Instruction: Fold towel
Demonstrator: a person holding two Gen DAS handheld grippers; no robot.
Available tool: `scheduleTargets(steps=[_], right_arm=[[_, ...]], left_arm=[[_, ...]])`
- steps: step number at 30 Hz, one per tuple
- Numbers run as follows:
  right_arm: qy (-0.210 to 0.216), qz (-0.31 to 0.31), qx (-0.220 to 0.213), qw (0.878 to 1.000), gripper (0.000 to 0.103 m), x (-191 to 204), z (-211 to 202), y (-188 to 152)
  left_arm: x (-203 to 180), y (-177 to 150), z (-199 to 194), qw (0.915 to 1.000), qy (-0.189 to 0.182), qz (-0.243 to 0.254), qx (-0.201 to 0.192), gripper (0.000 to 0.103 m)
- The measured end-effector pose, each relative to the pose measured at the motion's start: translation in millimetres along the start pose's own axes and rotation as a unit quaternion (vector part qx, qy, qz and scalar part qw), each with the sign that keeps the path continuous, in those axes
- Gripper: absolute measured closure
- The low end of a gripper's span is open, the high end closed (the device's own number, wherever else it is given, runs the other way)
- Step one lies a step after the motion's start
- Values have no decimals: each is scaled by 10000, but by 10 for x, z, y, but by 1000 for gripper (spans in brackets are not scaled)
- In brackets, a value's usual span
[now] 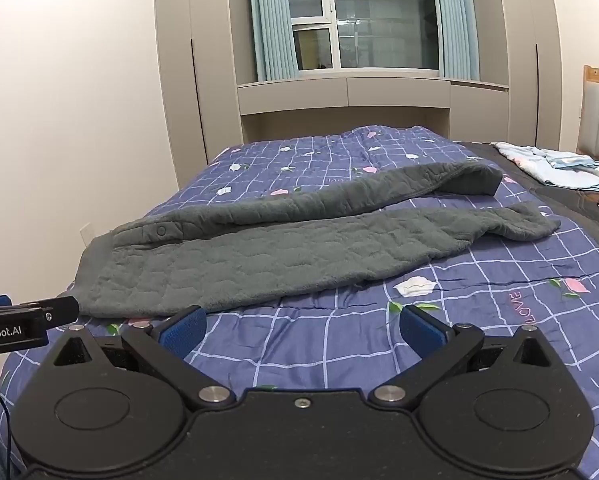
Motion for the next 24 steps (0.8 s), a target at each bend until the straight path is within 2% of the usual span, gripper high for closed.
scheduleTargets(steps=[24], right_arm=[[30,-32,15,10000,0,0,34,-20]], left_arm=[[-5,-19,8,10000,-21,8,12,0]])
Point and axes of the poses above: each gripper's, at about its wrist camera, not at the fingertips, and z roughly the way its jaws point, x to its left, y to its top, the point moved 5 cm from there along z, roughly the way its jaws point, and after that the axes turned 7 degrees about -x, right-handed, at the moved point
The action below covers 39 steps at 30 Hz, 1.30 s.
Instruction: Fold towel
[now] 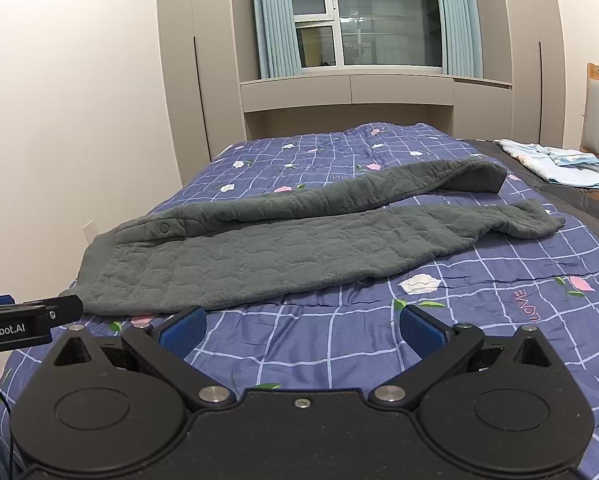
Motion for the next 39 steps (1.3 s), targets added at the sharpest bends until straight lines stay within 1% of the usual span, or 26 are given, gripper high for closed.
scheduleTargets(steps=[39], right_arm=[[-2,23,31,10000,0,-12,15,-10]], left_arm=[[-18,-11,54,10000,-4,-8,46,0]])
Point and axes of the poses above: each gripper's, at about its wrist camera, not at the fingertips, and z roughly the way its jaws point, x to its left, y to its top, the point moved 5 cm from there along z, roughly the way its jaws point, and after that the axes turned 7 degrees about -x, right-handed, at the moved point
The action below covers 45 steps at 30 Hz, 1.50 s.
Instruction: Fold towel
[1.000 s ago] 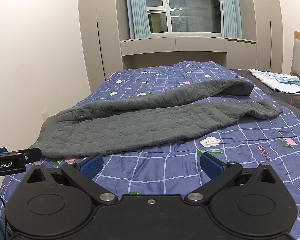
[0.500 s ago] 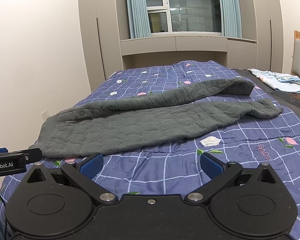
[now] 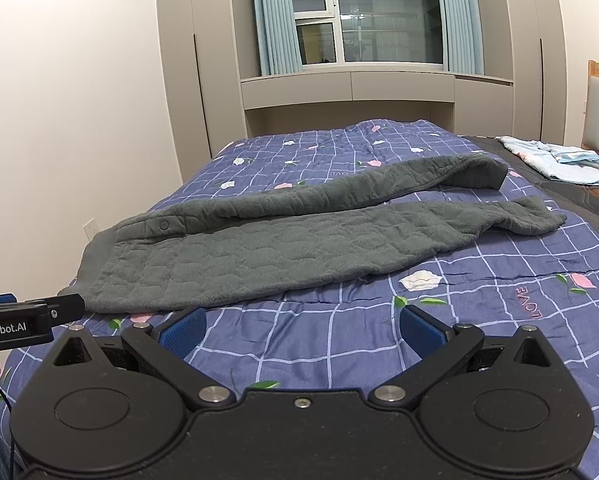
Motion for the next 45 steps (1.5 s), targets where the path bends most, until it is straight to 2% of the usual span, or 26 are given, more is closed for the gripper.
scheduleTargets(steps=[31,37,45], right_arm=[[-12,-9,99,10000,0,25,1,1],[-181,-168,337,9991,0,76,-56,185],[-377,-515,163,9978,0,218,-361,629]], left_arm=[[-20,-32,3,10000,15,30,91,0],[-19,125,14,9992,51,180,366,0],[82,534,-220,9991,-47,379,189,0]])
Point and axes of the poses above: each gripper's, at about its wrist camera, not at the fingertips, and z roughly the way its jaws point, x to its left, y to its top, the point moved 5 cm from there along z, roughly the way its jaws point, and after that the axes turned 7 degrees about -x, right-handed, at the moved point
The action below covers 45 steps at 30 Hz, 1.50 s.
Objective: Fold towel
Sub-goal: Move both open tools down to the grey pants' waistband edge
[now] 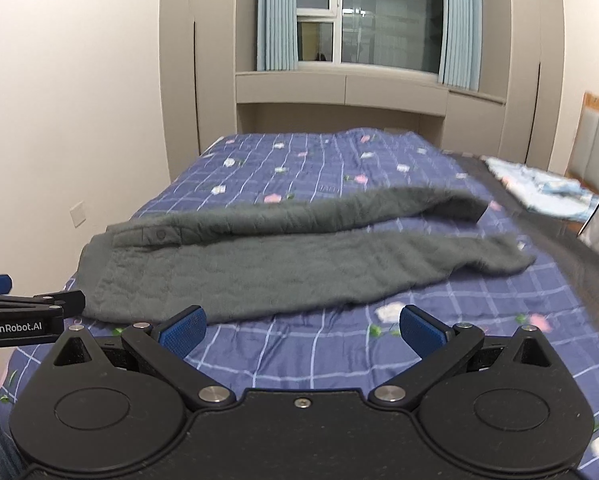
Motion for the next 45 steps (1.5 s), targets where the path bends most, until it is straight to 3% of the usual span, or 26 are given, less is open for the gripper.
scheduleTargets(steps=[7,16,26,35,41,45], right_arm=[[-148,-366,-504,9979,0,133,-328,395],[316,-561,-845,9943,0,205,-206,793],[463,-707,-294,9960,0,334,888,965],[695,-835,80,9941,0,447,2185,1130],[1266,-620,-34,9900,0,410,2895,1218],[1518,-808,-107,9850,0,390,3246,1275]], left_arm=[[169,370,-224,9996,68,151,-207,0],[358,813,-8,9989,317,259,-217,0],[578,1114,1042,9981,458,377,137,0],[720,1260,2194,9951,625,611,452,0],[722,1319,2790,9934,642,760,574,0],[714,1339,3084,9926,615,840,617,0]])
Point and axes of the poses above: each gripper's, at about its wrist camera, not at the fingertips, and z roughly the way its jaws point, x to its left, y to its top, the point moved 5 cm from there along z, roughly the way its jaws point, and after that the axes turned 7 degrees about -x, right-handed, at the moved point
